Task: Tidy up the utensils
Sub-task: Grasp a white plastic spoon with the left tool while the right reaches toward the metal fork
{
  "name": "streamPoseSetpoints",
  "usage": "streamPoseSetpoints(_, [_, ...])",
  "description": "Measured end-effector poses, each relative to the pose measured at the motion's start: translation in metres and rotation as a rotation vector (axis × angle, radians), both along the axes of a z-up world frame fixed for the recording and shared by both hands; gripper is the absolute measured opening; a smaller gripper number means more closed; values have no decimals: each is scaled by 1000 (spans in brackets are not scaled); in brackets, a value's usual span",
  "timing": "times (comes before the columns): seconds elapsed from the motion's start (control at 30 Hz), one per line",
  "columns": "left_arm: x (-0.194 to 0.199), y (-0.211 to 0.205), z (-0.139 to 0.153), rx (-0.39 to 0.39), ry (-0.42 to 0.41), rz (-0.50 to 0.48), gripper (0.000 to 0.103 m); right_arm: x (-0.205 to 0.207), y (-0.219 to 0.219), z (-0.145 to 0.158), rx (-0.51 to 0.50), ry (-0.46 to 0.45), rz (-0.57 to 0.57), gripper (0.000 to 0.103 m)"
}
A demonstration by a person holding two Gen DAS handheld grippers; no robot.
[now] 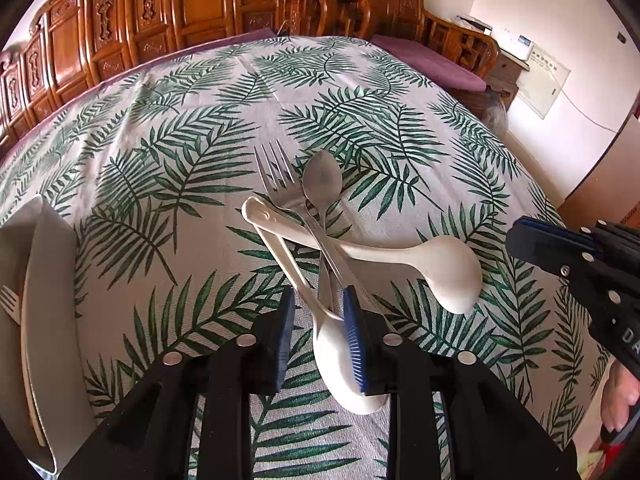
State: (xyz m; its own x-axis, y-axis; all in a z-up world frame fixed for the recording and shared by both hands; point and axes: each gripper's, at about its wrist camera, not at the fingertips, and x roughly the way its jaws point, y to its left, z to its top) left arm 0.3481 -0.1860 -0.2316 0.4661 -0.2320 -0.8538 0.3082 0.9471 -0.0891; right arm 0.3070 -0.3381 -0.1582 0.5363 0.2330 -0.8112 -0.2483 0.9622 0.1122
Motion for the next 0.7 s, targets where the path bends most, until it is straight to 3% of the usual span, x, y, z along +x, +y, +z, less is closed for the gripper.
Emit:
streamPoseSetpoints(0.2, [3, 2, -6, 12, 38, 9, 29, 0, 4, 0, -1, 1, 8, 10])
streamPoseSetpoints(0.33, [4, 7, -6, 12, 51, 16, 18, -1, 5, 1, 2, -1, 10, 10])
streamPoseSetpoints(0.7, [-10, 29, 1, 19, 36, 31, 6, -2, 12, -3, -13, 5, 24, 10])
